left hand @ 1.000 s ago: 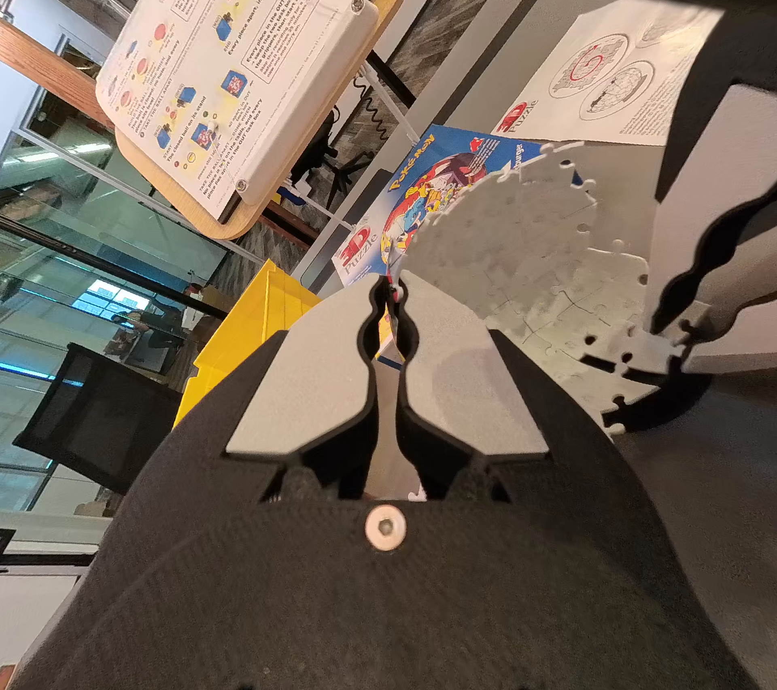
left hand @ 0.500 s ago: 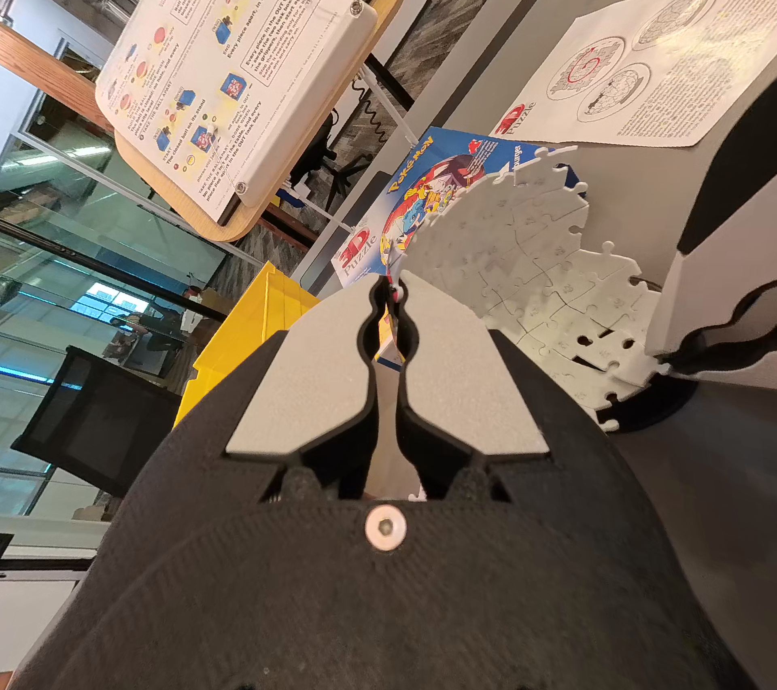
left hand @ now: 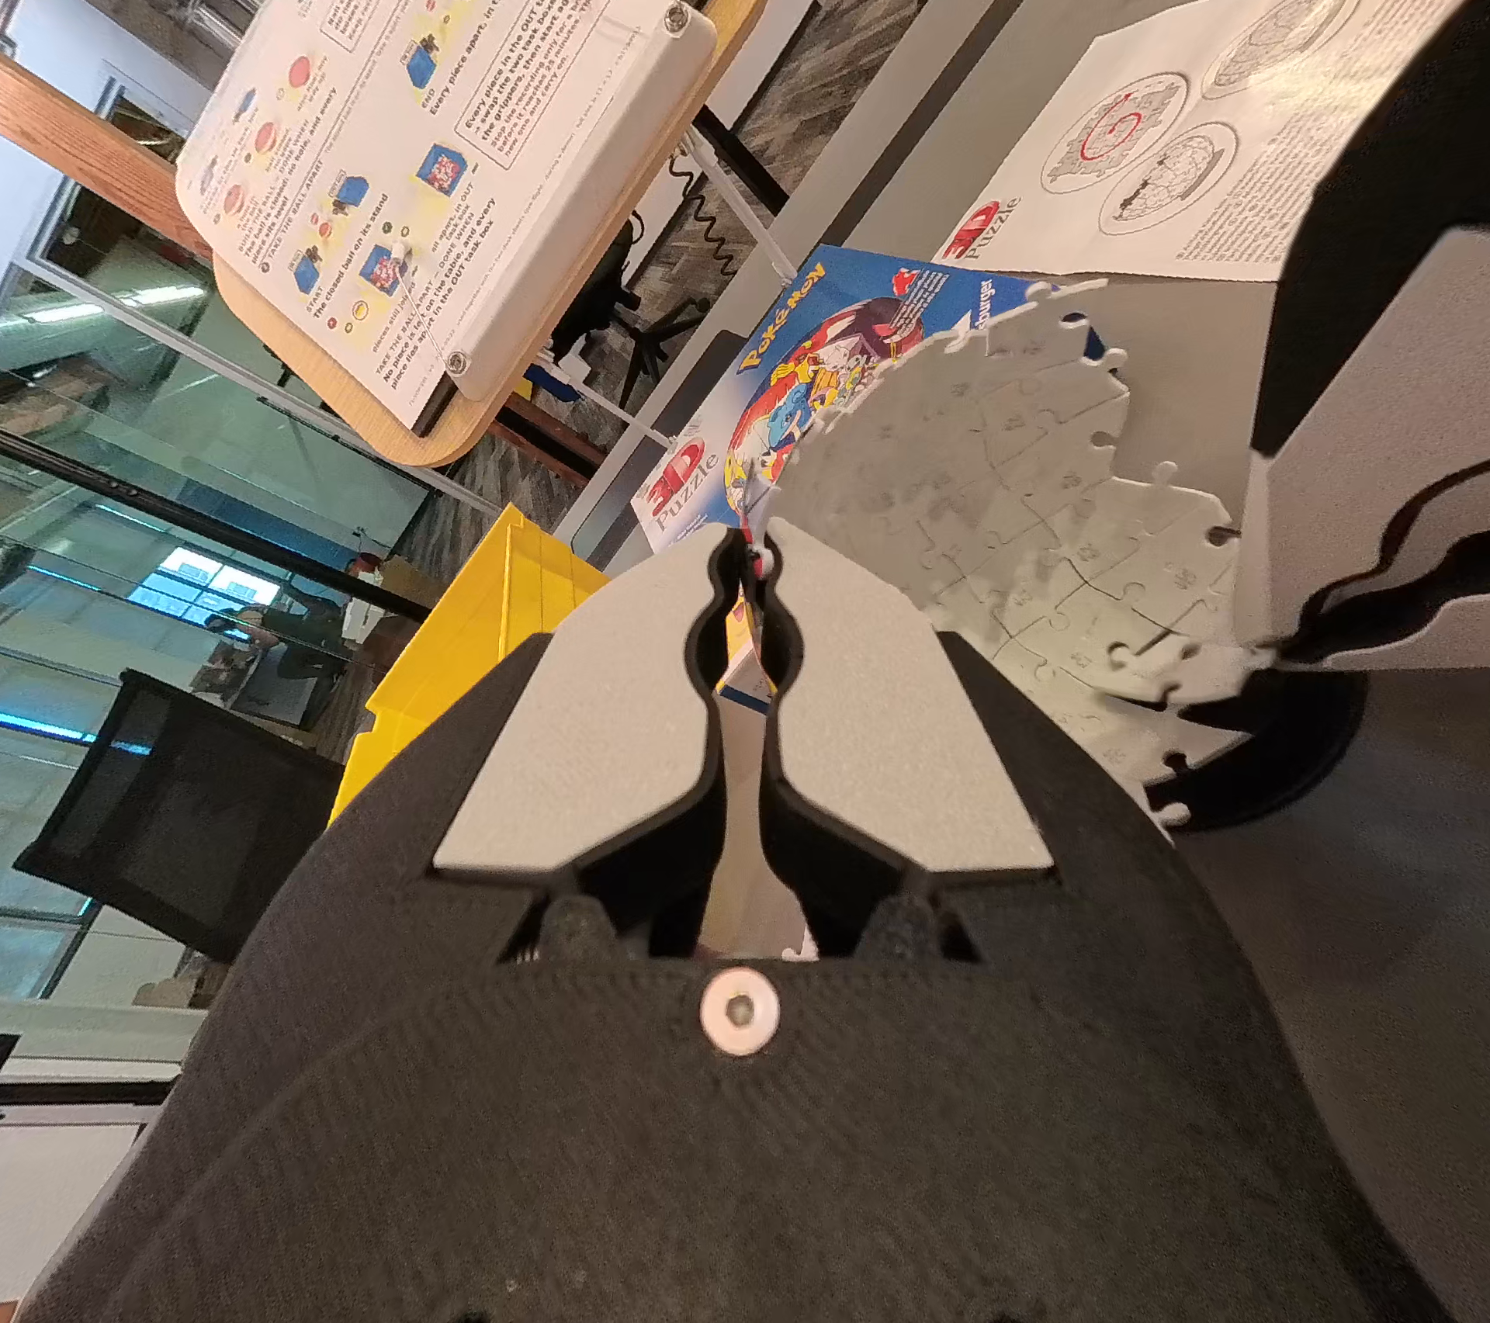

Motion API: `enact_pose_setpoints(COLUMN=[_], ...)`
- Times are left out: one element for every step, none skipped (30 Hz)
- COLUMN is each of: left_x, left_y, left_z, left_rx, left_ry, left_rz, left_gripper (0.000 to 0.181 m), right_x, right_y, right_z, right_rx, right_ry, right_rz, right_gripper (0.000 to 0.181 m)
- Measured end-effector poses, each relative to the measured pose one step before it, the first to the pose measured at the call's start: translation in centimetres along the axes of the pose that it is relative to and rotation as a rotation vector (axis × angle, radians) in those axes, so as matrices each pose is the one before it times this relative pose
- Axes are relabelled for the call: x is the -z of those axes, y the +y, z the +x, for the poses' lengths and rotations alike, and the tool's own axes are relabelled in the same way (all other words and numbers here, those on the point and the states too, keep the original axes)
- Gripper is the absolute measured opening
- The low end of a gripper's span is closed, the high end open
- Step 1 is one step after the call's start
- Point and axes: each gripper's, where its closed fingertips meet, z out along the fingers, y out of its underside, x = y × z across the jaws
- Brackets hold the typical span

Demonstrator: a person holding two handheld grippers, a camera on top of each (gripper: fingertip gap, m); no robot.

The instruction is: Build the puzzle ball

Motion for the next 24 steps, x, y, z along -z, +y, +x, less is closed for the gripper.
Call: enact_pose_setpoints(left_x=[-0.007,0.004,-0.004,-0.007,0.007,0.021,0.012,0.002,0.016,0.021,0.038,0.013,-0.012,-0.025,-0.049,-0.038,-0.020,0.000,0.014,0.036,0.026,0.029,-0.016,-0.003], left_y=[-0.002,0.017,0.000,-0.023,-0.017,-0.024,0.019,0.012,0.017,0.028,0.010,0.021,0.030,-0.012,-0.023,-0.047,-0.068,-0.037,0.006,-0.001,-0.017,-0.009,0.037,0.035], left_z=[0.011,-0.007,-0.007,0.016,-0.007,-0.054,-0.081,-0.095,-0.070,0.052,0.040,0.021,0.044,0.050,0.040,0.007,0.043,0.055,0.059,0.027,-0.003,-0.049,-0.035,-0.040], left_rx=[-0.0006,0.0007,0.0010,-0.0015,0.0042,0.0122,0.0068,-0.0039,-0.0156,-0.0043,0.0074,0.0011,-0.0028,0.0046,0.0042,-0.0029,-0.0025,0.0019,0.0005,-0.0019,0.0004,-0.0016,-0.0037,-0.0009], left_ry=[0.0006,-0.0002,0.0000,0.0000,0.0014,0.0028,0.0006,-0.0031,-0.0068,0.0015,0.0031,-0.0002,-0.0005,0.0023,0.0015,-0.0014,-0.0001,0.0013,0.0000,-0.0015,-0.0012,-0.0024,-0.0015,-0.0009], left_rz=[0.0007,-0.0005,-0.0002,0.0007,0.0004,0.0010,-0.0018,0.0001,-0.0002,-0.0013,0.0013,-0.0004,-0.0003,0.0016,0.0003,0.0002,0.0023,0.0009,-0.0001,0.0006,0.0013,-0.0005,-0.0021,0.0002], left_gripper=[0.002,0.002,0.002,0.002,0.002,0.002,0.002,0.002,0.002,0.002,0.002,0.002,0.002,0.002,0.002,0.002,0.002,0.002,0.002,0.002,0.002,0.002,0.002,0.002], right_x=[0.100,0.143,0.166,0.151,0.142,0.043,-0.121,-0.238,-0.124,0.120,0.311,0.402,0.287,0.004,-0.308,-0.484,-0.620,-0.636,-0.585,-0.498,-0.363,-0.124,-0.019,0.039], right_y=[0.113,-0.025,-0.203,-0.168,-0.141,-0.256,-0.263,0.045,0.295,0.146,-0.158,-0.386,-0.445,-0.255,0.005,0.229,0.423,0.393,0.280,0.206,0.106,-0.042,-0.036,0.034], right_z=[0.094,0.059,-0.001,-0.077,0.024,0.018,0.000,-0.102,-0.125,0.304,0.356,0.226,0.419,0.382,0.231,0.256,0.028,-0.102,0.111,0.125,0.019,0.006,-0.058,-0.052], right_rx=[0.0042,0.0077,0.0012,-0.0083,-0.0073,-0.0102,-0.0231,-0.0342,-0.0290,-0.0299,-0.0399,-0.0497,-0.0603,-0.0518,-0.0363,-0.0257,-0.0174,-0.0126,-0.0087,-0.0046,0.0009,0.0099,0.0198,0.0285], right_ry=[0.0025,0.0001,-0.0045,-0.0134,-0.0070,-0.0035,-0.0025,-0.0133,-0.0202,0.0012,-0.0024,-0.0126,0.0016,0.0092,0.0132,0.0245,0.0134,0.0077,0.0227,0.0224,0.0130,0.0077,0.0022,0.0035], right_rz=[-0.0175,-0.0093,0.0013,-0.0009,0.0007,0.0107,0.0168,0.0024,-0.0096,0.0065,0.0293,0.0463,0.0466,0.0313,0.0162,0.0034,-0.0118,-0.0151,-0.0142,-0.0142,-0.0118,-0.0083,-0.0103,-0.0129], right_gripper=[0.009,0.010,0.010,0.011,0.013,0.011,0.008,0.006,0.006,0.006,0.005,0.005,0.004,0.003,0.001,0.000,0.000,0.000,0.000,0.000,0.000,0.000,0.000,0.000])
